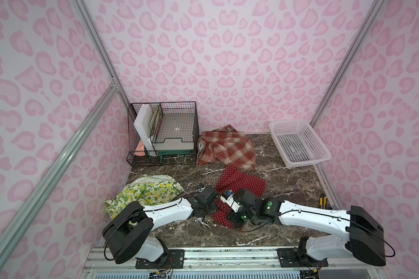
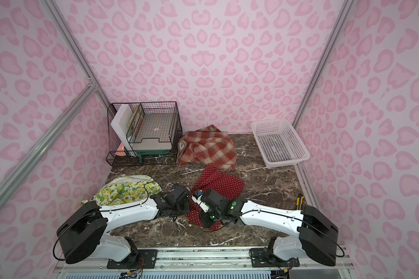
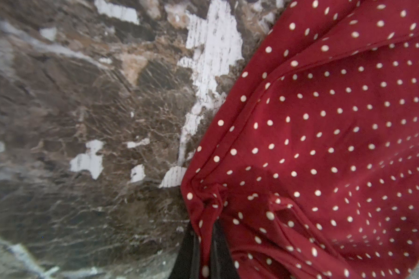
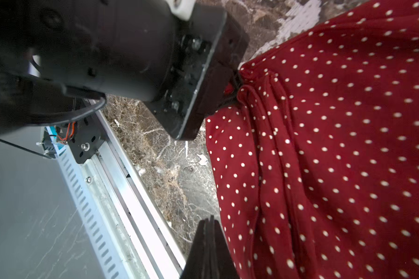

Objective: Roll up the skirts
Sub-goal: Roll the skirt at the center of the board.

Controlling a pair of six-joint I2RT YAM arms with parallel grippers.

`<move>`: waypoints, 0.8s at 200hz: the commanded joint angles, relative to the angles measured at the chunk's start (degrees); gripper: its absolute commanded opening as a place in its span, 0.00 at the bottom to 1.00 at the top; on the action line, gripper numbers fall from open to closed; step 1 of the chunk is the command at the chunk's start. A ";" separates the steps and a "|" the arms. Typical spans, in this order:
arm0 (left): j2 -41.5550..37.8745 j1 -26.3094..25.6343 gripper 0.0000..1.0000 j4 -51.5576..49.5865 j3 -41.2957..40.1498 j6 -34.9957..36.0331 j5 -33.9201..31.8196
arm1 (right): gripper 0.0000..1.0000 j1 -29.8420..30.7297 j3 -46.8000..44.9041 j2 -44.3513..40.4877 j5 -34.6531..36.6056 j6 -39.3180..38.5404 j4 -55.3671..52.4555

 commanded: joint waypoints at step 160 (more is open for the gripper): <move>-2.72 0.50 0.00 -5.70 -0.04 0.45 0.75 | 0.21 3.00 -0.58 -1.12 17.76 -1.33 -2.16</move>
